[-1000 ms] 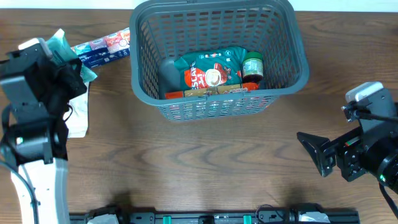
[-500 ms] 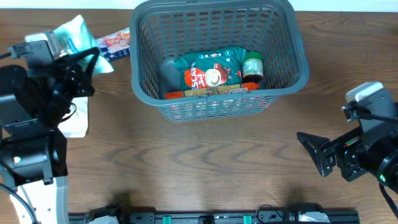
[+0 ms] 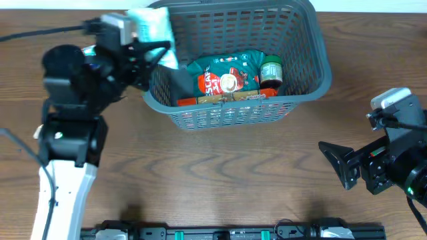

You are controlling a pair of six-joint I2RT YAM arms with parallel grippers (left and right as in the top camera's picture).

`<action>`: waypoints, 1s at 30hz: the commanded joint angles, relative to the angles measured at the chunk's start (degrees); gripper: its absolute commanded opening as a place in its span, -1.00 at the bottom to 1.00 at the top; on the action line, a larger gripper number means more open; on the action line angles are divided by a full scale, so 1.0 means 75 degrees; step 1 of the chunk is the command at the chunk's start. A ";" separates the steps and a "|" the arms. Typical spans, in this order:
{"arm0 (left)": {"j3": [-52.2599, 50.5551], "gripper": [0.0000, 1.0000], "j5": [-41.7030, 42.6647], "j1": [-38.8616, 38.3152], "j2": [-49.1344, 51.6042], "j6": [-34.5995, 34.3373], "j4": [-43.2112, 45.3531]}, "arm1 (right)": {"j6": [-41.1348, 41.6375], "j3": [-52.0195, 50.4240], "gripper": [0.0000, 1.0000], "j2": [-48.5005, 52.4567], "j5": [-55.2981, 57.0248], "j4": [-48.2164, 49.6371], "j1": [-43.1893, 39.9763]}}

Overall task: Pack container
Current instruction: 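Carry the wet-wipes pack into the basket and release it, then move the left gripper back to the Kleenex tissue multipack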

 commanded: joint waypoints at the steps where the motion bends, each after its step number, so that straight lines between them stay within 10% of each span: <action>1: 0.0230 -0.88 0.0501 -0.0315 0.0341 0.0166 0.0248 | 0.0076 0.0006 0.98 -0.0015 0.0023 -0.0020 0.0047; 5: 0.0230 -0.67 0.0635 -0.0428 0.0691 0.0160 0.0289 | 0.0076 0.0006 0.99 -0.0015 0.0023 -0.0020 0.0047; 7: 0.0230 0.70 0.0632 -0.0428 0.0752 0.0163 0.0286 | 0.0076 0.0006 0.99 -0.0015 0.0020 -0.0020 0.0050; 8: 0.0230 0.97 0.0632 -0.0428 0.0749 0.0163 0.0294 | 0.0076 0.0006 0.98 -0.0015 0.0020 -0.0020 0.0047; 21: 0.0236 0.97 0.0376 0.0154 0.0012 -0.0982 0.0361 | 0.0076 0.0006 0.99 -0.0015 0.0020 -0.0020 0.0050; 30: 0.0239 0.97 -0.2398 0.1110 -0.0600 -0.2250 -0.0586 | 0.0076 0.0006 0.99 -0.0015 0.0020 -0.0020 0.0047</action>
